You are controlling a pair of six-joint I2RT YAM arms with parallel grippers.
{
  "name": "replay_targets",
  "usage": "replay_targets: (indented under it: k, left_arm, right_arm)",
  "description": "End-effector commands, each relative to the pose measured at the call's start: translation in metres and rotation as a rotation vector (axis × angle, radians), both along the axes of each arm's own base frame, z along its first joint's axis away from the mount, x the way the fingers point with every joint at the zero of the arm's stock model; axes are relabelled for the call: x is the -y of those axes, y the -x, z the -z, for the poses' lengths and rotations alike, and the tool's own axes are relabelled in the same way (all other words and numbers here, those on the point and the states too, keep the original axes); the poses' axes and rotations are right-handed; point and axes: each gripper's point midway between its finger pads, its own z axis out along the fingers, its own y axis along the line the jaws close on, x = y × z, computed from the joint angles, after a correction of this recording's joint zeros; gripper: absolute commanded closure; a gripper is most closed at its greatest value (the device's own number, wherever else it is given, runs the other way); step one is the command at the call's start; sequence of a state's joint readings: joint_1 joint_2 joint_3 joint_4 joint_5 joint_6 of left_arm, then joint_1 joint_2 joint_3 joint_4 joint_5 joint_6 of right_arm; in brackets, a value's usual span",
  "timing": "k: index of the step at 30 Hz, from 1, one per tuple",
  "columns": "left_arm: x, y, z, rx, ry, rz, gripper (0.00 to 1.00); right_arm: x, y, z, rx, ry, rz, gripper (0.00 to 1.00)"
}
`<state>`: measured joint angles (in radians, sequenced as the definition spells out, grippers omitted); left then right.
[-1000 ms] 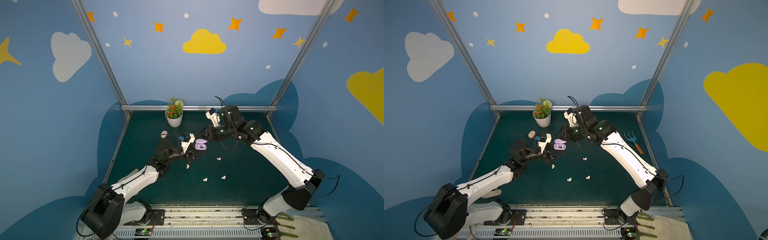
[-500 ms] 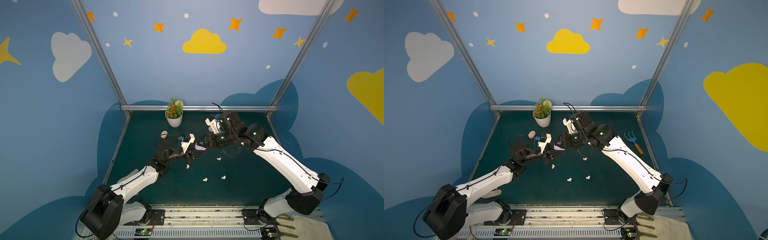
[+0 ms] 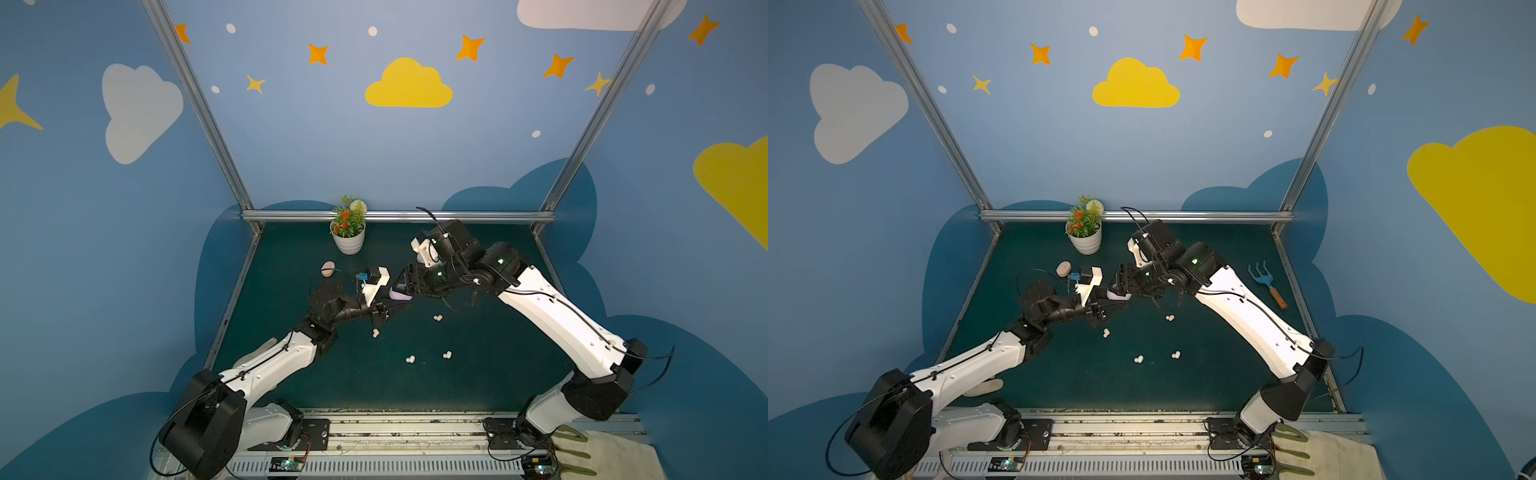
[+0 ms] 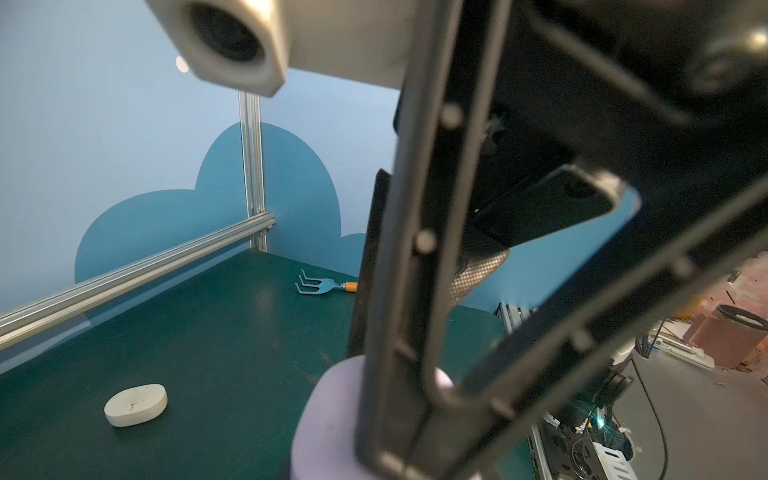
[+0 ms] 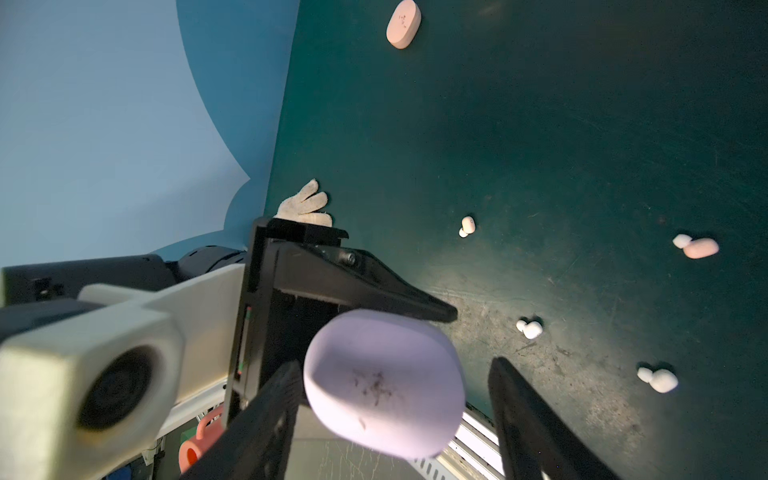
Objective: Insert the wireless bluetooth earbuds into the charging case
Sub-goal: 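Close the right gripper on the lavender case while the left gripper releases it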
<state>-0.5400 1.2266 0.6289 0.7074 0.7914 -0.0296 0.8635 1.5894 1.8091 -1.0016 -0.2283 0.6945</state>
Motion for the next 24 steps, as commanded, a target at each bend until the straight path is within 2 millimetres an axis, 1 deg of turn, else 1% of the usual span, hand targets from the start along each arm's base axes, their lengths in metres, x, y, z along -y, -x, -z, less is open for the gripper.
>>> replay_targets:
  k: [1, 6, 8, 11, 16, 19, 20, 21, 23, 24]
  left_arm:
    - [-0.002, 0.005, -0.017, 0.064, 0.028, 0.001, 0.68]
    - [-0.002, 0.005, -0.018, 0.066, 0.028, -0.002, 0.68]
    - [-0.002, 0.005, -0.017, 0.065, 0.027, -0.003, 0.68]
    - [-0.002, 0.004, -0.017, 0.065, 0.027, -0.002, 0.68]
    - [-0.002, 0.004, -0.017, 0.064, 0.026, -0.004, 0.66]
    - [-0.003, 0.004, -0.016, 0.064, 0.023, -0.008, 0.63]
    - [-0.002, 0.004, -0.016, 0.062, 0.021, -0.006, 0.60]
    - [-0.002, 0.004, -0.015, 0.059, 0.020, -0.008, 0.53]
    - [-0.002, 0.002, -0.013, 0.049, 0.011, -0.014, 0.37]
    - [-0.003, 0.002, -0.011, 0.045, 0.004, -0.021, 0.27]
  right_arm:
    - [-0.005, 0.006, -0.001, -0.017, 0.003, -0.025, 0.30]
    - [-0.006, 0.006, 0.000, -0.018, 0.006, -0.023, 0.31]
    - [-0.006, 0.006, 0.001, -0.020, 0.011, -0.022, 0.35]
    - [-0.006, 0.006, 0.001, -0.023, 0.011, -0.025, 0.45]
    - [-0.008, 0.007, 0.002, -0.029, 0.006, -0.032, 0.52]
    - [-0.008, 0.007, 0.003, -0.028, 0.009, -0.030, 0.55]
    - [-0.006, 0.006, 0.003, -0.023, 0.010, -0.024, 0.55]
    - [-0.004, 0.005, 0.003, -0.017, 0.013, -0.016, 0.55]
    - [0.003, -0.001, 0.002, -0.004, 0.019, 0.007, 0.55]
    - [0.008, -0.004, 0.003, 0.004, 0.025, 0.021, 0.55]
